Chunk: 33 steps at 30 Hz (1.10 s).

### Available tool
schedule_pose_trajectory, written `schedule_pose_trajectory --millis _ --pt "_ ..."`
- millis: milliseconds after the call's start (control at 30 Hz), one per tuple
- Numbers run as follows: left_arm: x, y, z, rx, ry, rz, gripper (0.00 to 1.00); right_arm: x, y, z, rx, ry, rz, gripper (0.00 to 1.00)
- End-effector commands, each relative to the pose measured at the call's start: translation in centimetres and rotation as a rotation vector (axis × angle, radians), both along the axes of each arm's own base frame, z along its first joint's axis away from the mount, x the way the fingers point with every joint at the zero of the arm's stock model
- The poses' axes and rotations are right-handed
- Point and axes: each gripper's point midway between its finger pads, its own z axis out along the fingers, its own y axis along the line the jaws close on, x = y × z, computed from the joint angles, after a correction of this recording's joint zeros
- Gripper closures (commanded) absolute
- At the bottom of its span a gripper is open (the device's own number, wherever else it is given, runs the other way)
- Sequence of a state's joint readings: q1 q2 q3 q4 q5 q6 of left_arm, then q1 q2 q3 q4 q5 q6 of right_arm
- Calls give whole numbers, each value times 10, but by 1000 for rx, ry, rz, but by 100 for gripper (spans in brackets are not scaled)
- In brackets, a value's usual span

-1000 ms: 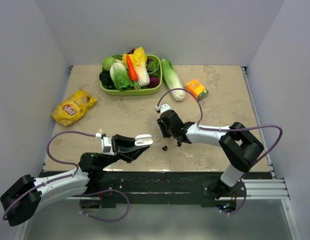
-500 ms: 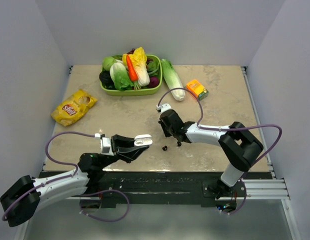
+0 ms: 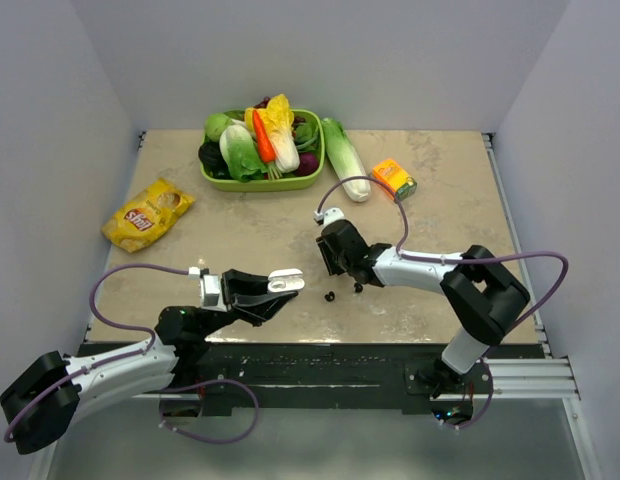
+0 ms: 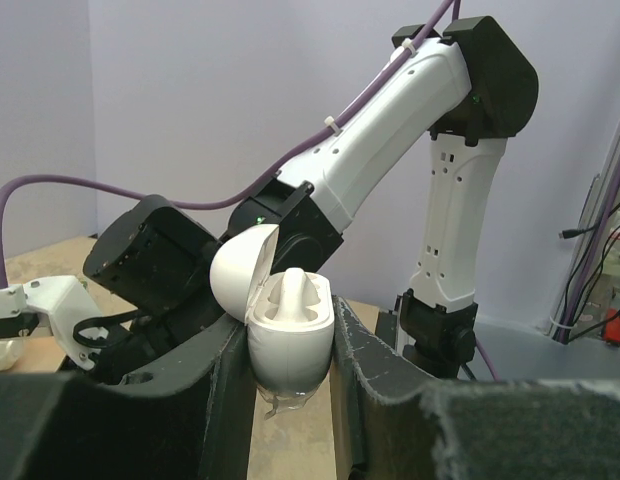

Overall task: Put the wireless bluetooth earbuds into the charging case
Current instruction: Pick up the earbud from the center of the board.

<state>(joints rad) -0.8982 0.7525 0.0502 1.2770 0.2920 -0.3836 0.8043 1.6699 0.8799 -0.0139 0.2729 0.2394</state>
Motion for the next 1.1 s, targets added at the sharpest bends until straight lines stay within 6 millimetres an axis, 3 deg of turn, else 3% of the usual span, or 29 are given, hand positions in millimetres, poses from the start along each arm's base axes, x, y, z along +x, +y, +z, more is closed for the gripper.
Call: schedule_pose_trajectory --millis 0,433,1067 --pt "-21 23 -38 -21 -13 -12 100 5 -4 18 17 -48 -44 62" --pt "-21 22 -39 -18 -11 -16 100 24 -23 16 65 -22 -123 56" --pt "-22 21 -38 -18 -11 -23 100 24 -12 -7 89 32 -91 56"
